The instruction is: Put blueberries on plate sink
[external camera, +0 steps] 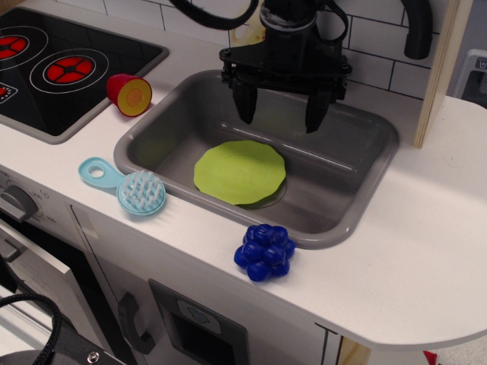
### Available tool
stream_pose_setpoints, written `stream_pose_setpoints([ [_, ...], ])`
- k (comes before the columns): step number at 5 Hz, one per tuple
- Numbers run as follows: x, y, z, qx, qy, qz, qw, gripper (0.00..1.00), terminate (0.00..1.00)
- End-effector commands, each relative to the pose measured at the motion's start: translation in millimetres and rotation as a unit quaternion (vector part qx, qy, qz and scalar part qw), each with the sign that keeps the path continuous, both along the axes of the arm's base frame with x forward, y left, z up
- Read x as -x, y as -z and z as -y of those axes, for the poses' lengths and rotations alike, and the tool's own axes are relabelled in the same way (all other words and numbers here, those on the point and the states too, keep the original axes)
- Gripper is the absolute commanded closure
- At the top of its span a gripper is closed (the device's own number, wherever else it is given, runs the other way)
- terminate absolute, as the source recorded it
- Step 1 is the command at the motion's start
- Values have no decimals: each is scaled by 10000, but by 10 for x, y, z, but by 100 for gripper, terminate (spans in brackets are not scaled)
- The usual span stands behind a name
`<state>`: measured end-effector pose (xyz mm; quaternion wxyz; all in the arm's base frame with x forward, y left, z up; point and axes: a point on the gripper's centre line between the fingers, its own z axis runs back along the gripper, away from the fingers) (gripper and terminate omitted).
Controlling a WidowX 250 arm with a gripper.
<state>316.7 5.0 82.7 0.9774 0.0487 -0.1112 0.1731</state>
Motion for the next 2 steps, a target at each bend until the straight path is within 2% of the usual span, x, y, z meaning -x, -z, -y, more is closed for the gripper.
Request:
stream_pose_setpoints([
  [1, 0, 0, 0, 0, 0, 0, 10000, 0, 0],
  [2, 158, -13, 55, 109, 133, -32, 9998, 0, 0],
])
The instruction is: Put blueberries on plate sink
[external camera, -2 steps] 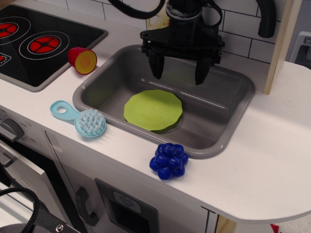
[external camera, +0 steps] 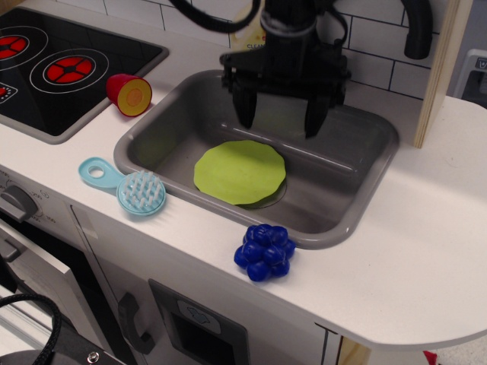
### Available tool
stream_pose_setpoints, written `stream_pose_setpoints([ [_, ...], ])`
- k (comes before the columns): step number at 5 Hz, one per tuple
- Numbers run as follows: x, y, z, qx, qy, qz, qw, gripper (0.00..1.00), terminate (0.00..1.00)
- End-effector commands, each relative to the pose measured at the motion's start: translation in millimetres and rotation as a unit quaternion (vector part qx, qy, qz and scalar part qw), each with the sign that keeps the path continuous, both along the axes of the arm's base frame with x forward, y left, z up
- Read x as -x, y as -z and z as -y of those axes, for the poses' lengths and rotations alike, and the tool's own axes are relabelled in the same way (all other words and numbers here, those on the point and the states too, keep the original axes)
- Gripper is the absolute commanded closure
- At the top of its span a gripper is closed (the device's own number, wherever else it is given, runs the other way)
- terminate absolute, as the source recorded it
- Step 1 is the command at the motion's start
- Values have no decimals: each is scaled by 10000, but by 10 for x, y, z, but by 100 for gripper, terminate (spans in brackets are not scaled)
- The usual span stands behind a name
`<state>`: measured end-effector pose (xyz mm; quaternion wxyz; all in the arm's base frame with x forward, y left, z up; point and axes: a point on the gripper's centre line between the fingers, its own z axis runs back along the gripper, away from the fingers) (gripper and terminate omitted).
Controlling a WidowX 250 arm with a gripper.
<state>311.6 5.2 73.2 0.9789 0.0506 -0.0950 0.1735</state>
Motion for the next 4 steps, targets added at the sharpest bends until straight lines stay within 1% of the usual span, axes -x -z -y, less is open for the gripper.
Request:
stream_pose_setpoints([
  [1, 239, -211, 109, 295, 224, 39, 9993, 0, 0],
  [2, 420, -334, 161, 449, 326, -8, 9985, 0, 0],
  [3, 665, -370, 280, 328, 470, -87, 9983, 0, 0],
  [4, 827, -362, 378, 278, 546, -227, 9979, 0, 0],
])
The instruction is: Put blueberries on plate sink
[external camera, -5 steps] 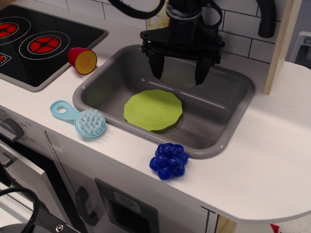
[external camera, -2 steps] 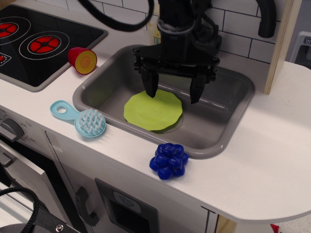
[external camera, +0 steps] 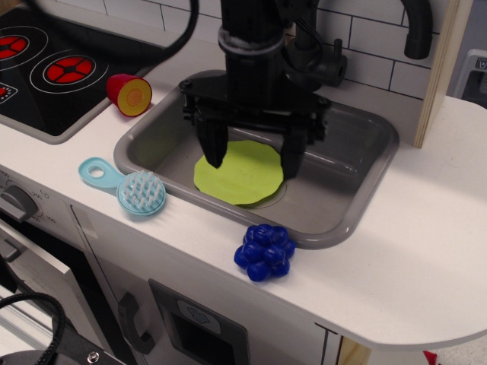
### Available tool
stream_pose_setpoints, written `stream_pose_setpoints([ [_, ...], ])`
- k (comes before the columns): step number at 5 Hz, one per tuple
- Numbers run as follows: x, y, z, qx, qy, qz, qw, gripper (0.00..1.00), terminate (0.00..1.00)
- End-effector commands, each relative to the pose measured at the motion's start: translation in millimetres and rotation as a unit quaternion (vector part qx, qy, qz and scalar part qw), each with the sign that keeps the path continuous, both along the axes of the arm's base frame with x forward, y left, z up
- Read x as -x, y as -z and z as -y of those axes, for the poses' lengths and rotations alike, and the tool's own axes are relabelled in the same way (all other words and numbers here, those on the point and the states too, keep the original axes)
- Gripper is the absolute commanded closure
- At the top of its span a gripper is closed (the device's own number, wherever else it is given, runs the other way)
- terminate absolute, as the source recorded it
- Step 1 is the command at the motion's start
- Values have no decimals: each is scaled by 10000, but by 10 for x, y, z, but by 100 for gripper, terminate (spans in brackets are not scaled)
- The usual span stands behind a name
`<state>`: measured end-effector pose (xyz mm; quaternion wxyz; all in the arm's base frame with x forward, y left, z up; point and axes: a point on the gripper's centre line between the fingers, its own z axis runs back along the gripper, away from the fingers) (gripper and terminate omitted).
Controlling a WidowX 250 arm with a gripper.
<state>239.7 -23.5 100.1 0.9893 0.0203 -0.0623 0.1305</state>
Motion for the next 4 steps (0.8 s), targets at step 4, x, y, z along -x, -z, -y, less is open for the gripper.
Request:
stream_pose_setpoints([
  [4, 218, 310, 320, -175, -140, -50, 9997, 0, 0],
])
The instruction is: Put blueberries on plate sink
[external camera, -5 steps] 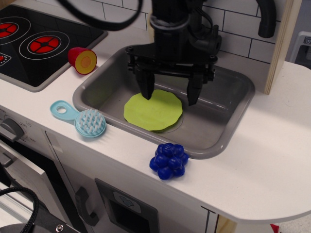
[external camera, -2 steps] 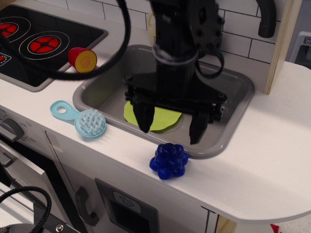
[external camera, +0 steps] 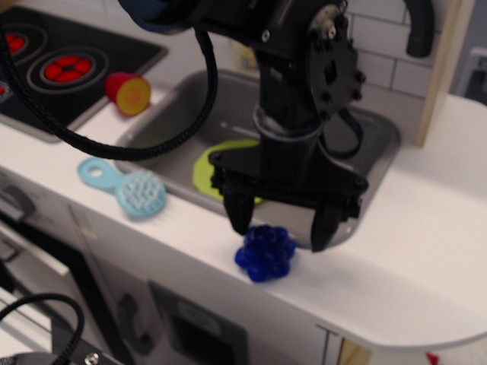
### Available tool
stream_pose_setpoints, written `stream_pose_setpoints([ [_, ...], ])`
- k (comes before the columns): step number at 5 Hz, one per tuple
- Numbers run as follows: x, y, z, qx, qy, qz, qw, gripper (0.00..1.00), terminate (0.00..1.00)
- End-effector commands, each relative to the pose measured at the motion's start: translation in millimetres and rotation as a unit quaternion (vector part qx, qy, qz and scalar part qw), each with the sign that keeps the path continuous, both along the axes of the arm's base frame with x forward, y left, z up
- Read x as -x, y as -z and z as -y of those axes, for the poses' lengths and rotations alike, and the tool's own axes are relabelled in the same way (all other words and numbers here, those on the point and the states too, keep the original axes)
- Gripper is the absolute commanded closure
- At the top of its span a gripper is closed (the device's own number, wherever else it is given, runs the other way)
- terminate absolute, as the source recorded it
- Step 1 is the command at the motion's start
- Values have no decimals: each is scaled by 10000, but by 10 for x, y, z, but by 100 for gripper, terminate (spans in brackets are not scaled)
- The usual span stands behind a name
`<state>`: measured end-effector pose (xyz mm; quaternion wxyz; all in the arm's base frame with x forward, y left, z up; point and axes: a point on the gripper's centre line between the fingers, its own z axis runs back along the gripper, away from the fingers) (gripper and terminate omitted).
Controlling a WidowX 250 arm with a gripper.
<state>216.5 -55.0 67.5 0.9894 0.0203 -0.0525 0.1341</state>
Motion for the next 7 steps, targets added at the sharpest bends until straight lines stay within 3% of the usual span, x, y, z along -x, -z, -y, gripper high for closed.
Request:
stream_pose_setpoints([
  [1, -32, 87, -22, -322, -201, 67, 9993, 0, 0],
  [4, 39, 283, -17, -300, -246, 45, 9992, 0, 0],
  [5, 17, 291, -32, -182, -329, 46, 9993, 100, 0],
  [7, -139, -79, -130, 200, -704, 115, 9972, 100, 0],
])
